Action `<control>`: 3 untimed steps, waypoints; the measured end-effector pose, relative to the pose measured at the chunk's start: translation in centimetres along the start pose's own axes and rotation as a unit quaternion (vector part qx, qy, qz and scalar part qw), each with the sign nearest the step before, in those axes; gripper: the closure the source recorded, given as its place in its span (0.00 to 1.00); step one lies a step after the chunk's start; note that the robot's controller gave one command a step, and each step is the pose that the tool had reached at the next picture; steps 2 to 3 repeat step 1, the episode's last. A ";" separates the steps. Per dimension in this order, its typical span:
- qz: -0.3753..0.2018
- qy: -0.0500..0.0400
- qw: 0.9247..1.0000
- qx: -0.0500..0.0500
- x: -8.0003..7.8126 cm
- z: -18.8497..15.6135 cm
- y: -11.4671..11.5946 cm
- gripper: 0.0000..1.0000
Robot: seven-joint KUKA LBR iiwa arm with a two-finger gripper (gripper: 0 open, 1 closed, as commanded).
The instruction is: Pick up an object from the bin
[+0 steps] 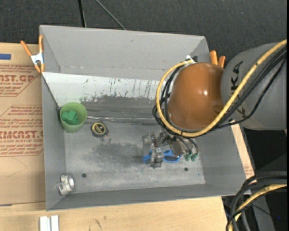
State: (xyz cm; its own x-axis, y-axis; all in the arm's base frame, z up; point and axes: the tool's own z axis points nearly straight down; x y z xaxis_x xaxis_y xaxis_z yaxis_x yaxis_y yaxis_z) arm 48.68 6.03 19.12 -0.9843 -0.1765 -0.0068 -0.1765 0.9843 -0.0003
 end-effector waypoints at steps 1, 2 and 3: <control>-0.005 -0.002 1.000 0.000 -0.9 -7.4 -0.1 1.00; -0.005 -0.002 1.000 0.000 -0.9 -7.4 -0.1 1.00; -0.005 -0.002 1.000 0.000 -0.9 -7.4 -0.1 1.00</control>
Offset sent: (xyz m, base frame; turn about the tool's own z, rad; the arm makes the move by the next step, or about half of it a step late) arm 0.0065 0.0001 0.0702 -0.0104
